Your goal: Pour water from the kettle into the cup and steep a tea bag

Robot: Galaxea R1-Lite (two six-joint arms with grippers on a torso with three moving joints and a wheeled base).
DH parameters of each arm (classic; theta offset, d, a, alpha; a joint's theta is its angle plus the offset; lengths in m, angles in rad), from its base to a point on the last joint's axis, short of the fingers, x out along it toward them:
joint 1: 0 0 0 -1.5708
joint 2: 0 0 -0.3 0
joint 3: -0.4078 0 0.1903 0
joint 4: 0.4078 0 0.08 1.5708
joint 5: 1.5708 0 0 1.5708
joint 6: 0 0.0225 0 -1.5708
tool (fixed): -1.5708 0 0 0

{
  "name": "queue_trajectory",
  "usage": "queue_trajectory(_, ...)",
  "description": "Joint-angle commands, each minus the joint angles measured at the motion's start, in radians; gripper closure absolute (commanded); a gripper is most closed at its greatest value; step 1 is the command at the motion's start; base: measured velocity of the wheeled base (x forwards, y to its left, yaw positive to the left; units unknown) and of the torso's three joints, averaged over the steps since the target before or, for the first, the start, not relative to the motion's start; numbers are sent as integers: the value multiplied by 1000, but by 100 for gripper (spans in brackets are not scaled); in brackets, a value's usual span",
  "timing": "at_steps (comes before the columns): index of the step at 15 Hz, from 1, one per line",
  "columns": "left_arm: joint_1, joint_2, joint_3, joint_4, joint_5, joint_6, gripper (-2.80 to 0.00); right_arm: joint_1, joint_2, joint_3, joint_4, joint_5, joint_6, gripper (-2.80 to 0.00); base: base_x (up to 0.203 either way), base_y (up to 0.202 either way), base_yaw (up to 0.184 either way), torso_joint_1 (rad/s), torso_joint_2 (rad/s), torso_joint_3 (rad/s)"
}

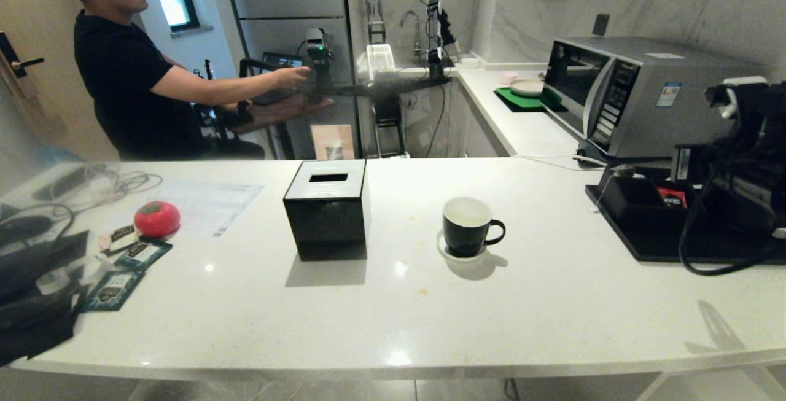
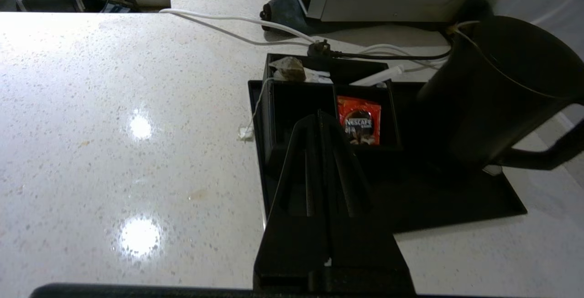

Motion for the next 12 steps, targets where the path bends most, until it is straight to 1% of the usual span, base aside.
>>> queue_trajectory(1,0,0,0,-1,0,-1,0,-5,80,-109,42,-2,0,0,0,0,0,0,0,0)
queue_trajectory(4,0,0,0,-1,0,-1,0,-25,168,-312,184,-3,2,0,0,0,0,0,0,0)
queue_trajectory(7,0,0,0,-1,0,-1,0,-51,255,-521,405,-2,19,0,0,0,0,0,0,0)
queue_trajectory(12,0,0,0,-1,0,-1,0,-61,384,-810,749,-5,164,0,0,0,0,0,0,0)
